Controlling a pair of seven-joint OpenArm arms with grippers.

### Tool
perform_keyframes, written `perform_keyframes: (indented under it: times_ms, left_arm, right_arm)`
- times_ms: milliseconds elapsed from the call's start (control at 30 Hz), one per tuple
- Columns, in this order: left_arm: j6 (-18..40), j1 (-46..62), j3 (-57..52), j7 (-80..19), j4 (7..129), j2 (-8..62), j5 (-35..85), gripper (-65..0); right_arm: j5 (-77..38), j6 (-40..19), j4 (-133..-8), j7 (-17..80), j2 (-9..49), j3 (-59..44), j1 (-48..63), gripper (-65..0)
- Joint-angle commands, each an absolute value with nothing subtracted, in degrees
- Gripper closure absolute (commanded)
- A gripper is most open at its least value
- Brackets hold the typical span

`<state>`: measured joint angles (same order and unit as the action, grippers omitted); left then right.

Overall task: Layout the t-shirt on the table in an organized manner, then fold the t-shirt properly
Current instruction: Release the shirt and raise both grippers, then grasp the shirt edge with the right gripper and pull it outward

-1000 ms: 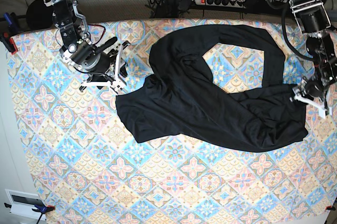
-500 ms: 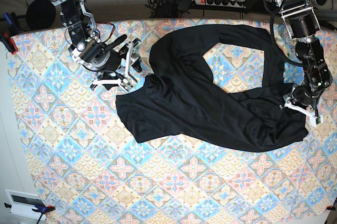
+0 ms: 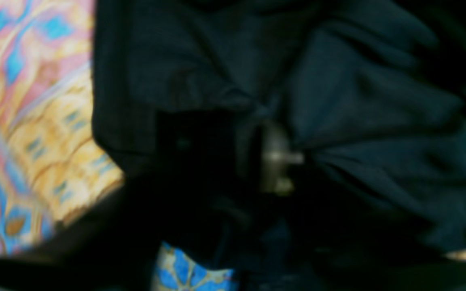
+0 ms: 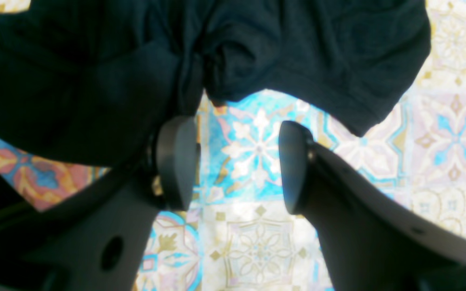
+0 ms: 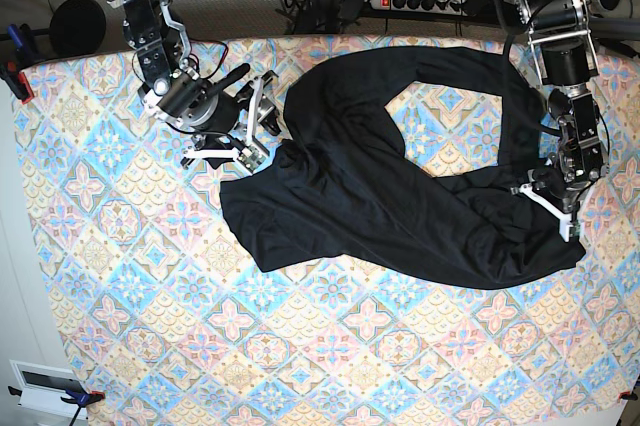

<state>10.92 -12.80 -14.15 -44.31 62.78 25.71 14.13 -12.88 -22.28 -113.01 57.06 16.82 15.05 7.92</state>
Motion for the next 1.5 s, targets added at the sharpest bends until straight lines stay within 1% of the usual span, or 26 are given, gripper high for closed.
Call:
perform_keyframes:
  times_ms: [0, 33, 67, 133, 167, 267, 333, 467, 600, 767, 833, 967, 1033, 1100, 1167, 1300, 1367, 1467]
  left_arm:
    - [10.4, -13.3, -14.8, -44.1, 63.5, 27.0, 13.7, -3.5]
    - [10.4, -12.8, -15.7, -44.4, 63.8, 27.1, 13.7, 0.0]
    - [10.4, -11.7, -16.7, -44.5, 65.1, 27.1, 13.7, 0.0]
    - [10.4, -7.0, -20.7, -45.7, 71.5, 27.1, 13.8, -1.4]
    - [10.5, -3.9, -23.4, -46.3, 76.4, 27.1, 14.8, 0.0]
    - [10.5, 4.4, -29.7, -47.7, 87.8, 26.9, 19.6, 0.0]
    - [10.4, 8.7, -35.6, -47.8, 91.9, 26.6, 23.4, 0.0]
    - [10.4, 14.3, -47.7, -47.7, 93.7, 23.5, 29.1, -0.1]
    - [10.4, 15.9, -55.1, -47.7, 90.6, 20.9, 29.5, -0.2]
    - [10.4, 15.9, -56.0, -47.7, 83.9, 20.7, 29.7, -0.2]
    - [10.4, 15.8, -55.9, -47.8, 83.6, 20.6, 29.7, -0.4]
    - [10.4, 16.0, -51.9, -47.9, 83.7, 20.8, 29.6, -0.5]
    - [10.4, 16.8, -51.4, -47.9, 83.8, 20.9, 30.0, -0.9]
    - [10.4, 17.0, -51.3, -47.9, 85.1, 20.9, 30.0, -3.7]
    - [10.2, 17.2, -51.3, -48.1, 87.2, 20.7, 30.0, -8.6]
    - [10.2, 16.7, -51.3, -53.5, 89.7, 20.9, 30.1, -15.8]
    - [10.3, 16.7, -51.3, -54.2, 91.6, 20.9, 30.1, -17.9]
    - [10.4, 16.7, -51.3, -54.3, 92.6, 20.8, 30.1, -18.4]
  right_arm:
    - [-13.4, -22.1, -114.0, 56.0, 16.9, 14.7, 7.3, -30.7]
    - [-13.4, -22.1, -114.0, 56.0, 16.9, 14.6, 7.3, -30.7]
    - [-13.4, -22.1, -114.0, 56.0, 16.9, 14.5, 7.3, -30.7]
    - [-13.4, -22.1, -114.0, 56.0, 16.9, 14.5, 7.3, -30.7]
    - [-13.4, -22.1, -114.0, 56.0, 16.9, 14.5, 7.3, -30.7]
    - [-13.4, -22.1, -114.0, 56.0, 16.8, 14.7, 7.3, -30.7]
    - [-13.4, -22.1, -114.0, 56.0, 16.0, 14.8, 7.2, -30.7]
    - [-13.4, -22.1, -113.9, 56.0, 15.6, 16.0, 7.2, -30.7]
    - [-13.4, -22.1, -113.9, 56.0, 15.6, 17.8, 7.0, -30.7]
    - [-13.4, -22.1, -113.9, 56.0, 15.6, 20.3, 7.1, -30.7]
    - [-13.5, -22.1, -113.9, 56.0, 15.6, 20.3, 6.9, -30.8]
    - [-13.5, -22.1, -112.6, 56.0, 15.5, 19.9, 6.7, -30.9]
    - [-13.6, -22.1, -111.0, 56.0, 14.4, 19.8, 4.7, -30.9]
    - [-13.6, -22.1, -109.6, 56.0, 13.4, 19.9, 2.3, -30.9]
    - [-13.6, -22.1, -108.0, 56.0, 12.2, 19.9, 0.9, -30.9]
    - [-13.6, -22.1, -104.6, 56.0, 10.2, 19.8, -0.9, -30.9]
    - [-13.7, -22.1, -102.6, 56.0, 9.1, 19.8, -1.8, -30.9]
    - [-16.3, -22.1, -99.4, 55.9, 7.7, 19.8, -3.6, -30.9]
